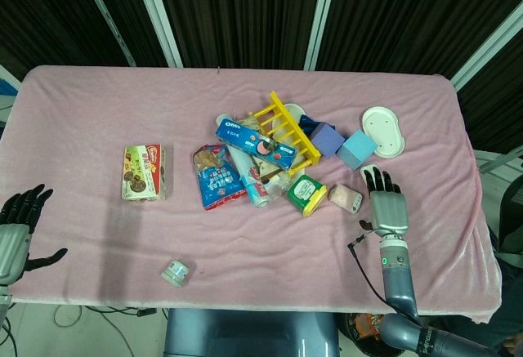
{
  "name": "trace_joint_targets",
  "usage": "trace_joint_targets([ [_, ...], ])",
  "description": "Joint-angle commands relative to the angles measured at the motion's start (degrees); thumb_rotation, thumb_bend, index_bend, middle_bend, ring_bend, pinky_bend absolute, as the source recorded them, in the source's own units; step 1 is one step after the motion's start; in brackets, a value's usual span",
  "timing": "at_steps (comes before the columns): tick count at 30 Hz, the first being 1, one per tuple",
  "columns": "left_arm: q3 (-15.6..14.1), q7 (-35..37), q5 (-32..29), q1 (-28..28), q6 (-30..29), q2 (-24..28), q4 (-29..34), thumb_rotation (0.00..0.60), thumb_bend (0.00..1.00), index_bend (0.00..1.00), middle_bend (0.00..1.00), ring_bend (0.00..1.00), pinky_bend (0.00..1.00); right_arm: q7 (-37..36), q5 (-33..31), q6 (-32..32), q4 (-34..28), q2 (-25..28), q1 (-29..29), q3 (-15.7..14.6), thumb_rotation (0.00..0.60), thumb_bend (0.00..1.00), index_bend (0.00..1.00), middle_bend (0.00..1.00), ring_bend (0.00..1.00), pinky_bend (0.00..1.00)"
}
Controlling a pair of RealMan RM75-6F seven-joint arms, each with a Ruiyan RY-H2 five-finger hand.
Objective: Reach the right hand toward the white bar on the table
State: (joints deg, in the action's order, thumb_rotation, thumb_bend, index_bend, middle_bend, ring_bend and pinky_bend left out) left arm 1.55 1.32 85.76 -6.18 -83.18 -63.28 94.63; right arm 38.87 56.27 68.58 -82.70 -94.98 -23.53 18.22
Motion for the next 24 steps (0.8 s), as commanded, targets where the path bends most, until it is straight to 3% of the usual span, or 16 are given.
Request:
trace_joint_targets([
  [1, 0.1, -0.2, -0.3, 0.0, 0.1, -0.1, 0.1, 0.600, 0.00, 0.00, 0.00, 0.00, 0.00, 1.2, -3.5, -1.2, 1.8, -0.6, -1.3, 1.4, 0.600, 0.07, 0.00, 0.00, 0.00, 0.23],
  [9, 0.1, -0.8, -0.5, 0.1, 0.1, -0.1, 0.3, 0.600, 0.00, 0.00, 0.00, 0.00, 0.00, 3.3, -9.5, -2.6, 5.8, -0.9, -3.1, 2.9, 0.600, 0.12, 0.00, 0.01, 0.00, 0.23],
  [12, 0.1, -1.0, -0.5, 0.1, 0.1, -0.2, 0.4, 0.600, 0.00, 0.00, 0.00, 0.00, 0.00, 4.1, -11.4, -3.0, 6.5, -0.8, -3.4, 3.2, 0.600, 0.15, 0.02, 0.08, 0.05, 0.23],
  [16, 0.1, -1.2, -0.5, 0.1, 0.1, -0.2, 0.5, 0.600, 0.00, 0.00, 0.00, 0.00, 0.00, 5.4, -14.4, -3.7, 6.6, -0.4, -3.8, 3.2, 0.600, 0.32, 0.30, 0.32, 0.27, 0.28],
  [18, 0.1, -1.3, -0.6, 0.1, 0.1, -0.2, 0.5, 0.600, 0.00, 0.00, 0.00, 0.00, 0.00, 5.5, -15.1, -3.9, 6.1, 0.0, -3.9, 3.1, 0.600, 0.38, 0.45, 0.45, 0.41, 0.38],
  [20, 0.2, -1.2, -0.6, 0.1, 0.1, -0.2, 0.5, 0.600, 0.00, 0.00, 0.00, 0.00, 0.00, 5.4, -15.4, -4.2, 5.3, 0.6, -4.1, 2.7, 0.600, 0.44, 0.61, 0.59, 0.57, 0.55],
  [24, 0.2, -1.1, -0.5, 0.1, 0.0, -0.2, 0.4, 0.600, 0.00, 0.00, 0.00, 0.00, 0.00, 5.2, -15.5, -4.7, 3.1, 2.0, -4.2, 2.0, 0.600, 0.49, 0.74, 0.69, 0.68, 0.69],
])
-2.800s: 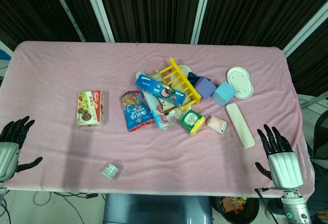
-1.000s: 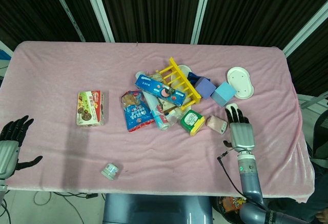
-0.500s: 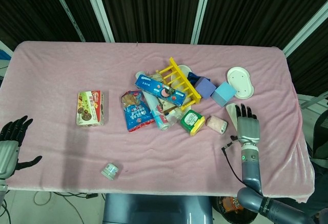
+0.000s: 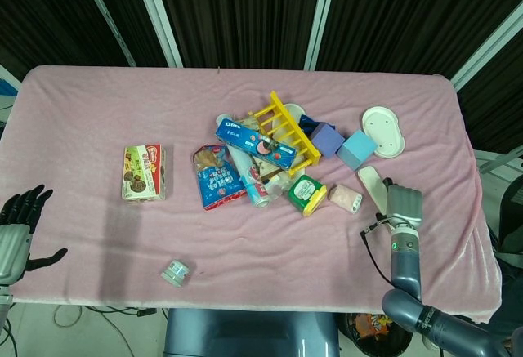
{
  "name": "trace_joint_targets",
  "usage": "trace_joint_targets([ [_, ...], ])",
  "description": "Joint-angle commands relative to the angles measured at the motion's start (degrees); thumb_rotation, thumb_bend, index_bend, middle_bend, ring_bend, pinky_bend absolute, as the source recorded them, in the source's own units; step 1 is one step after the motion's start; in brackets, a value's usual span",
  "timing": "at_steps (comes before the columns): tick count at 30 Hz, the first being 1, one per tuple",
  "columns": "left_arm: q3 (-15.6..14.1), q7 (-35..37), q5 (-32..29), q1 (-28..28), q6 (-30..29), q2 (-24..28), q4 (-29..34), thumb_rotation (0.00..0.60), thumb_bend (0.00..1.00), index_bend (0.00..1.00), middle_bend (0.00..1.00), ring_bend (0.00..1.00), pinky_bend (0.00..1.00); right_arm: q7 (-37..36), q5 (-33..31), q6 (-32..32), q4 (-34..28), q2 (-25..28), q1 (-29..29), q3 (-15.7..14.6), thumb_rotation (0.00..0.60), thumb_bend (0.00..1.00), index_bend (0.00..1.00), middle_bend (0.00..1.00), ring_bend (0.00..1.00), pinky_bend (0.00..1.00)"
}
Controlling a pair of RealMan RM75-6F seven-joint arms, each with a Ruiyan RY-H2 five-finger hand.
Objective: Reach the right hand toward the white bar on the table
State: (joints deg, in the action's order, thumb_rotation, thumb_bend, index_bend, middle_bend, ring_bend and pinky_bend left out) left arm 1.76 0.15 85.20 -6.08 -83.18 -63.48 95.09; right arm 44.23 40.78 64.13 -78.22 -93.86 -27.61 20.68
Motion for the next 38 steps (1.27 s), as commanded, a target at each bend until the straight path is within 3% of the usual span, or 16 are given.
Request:
trace_joint_targets([
  [1, 0.0, 0.1, 0.0, 0.0, -0.1, 0.0, 0.0, 0.600, 0.00, 0.00, 0.00, 0.00, 0.00, -0.3, 0.1, -0.2, -2.0, 1.2, -0.1, -0.7, 0.600, 0.50, 0.75, 0.71, 0.69, 0.70],
  [10, 0.0, 0.6, 0.5, 0.0, -0.3, 0.0, -0.1, 0.600, 0.00, 0.00, 0.00, 0.00, 0.00, -5.5, 6.8, 3.8, -12.3, 6.2, 1.1, -0.6, 0.600, 0.51, 0.79, 0.73, 0.71, 0.70],
  [20, -0.1, 1.4, 1.3, 0.2, -1.0, 0.1, -0.2, 0.600, 0.00, 0.00, 0.00, 0.00, 0.00, -14.4, 15.7, 9.6, -28.1, 15.8, 6.3, -0.9, 0.600, 0.51, 0.79, 0.73, 0.71, 0.70],
  [27, -0.1, 1.9, 1.8, 0.3, -1.4, 0.1, -0.4, 0.600, 0.00, 0.00, 0.00, 0.00, 0.00, -24.3, 28.1, 12.7, -37.7, 23.3, 12.7, -6.3, 0.600, 0.51, 0.79, 0.73, 0.71, 0.70],
  [38, -0.6, 2.3, 3.1, 0.6, -2.3, 0.4, -0.2, 0.600, 0.00, 0.00, 0.00, 0.00, 0.00, -34.8, 48.9, 14.7, -43.9, 30.4, 16.4, -13.7, 0.600, 0.51, 0.79, 0.73, 0.71, 0.70],
])
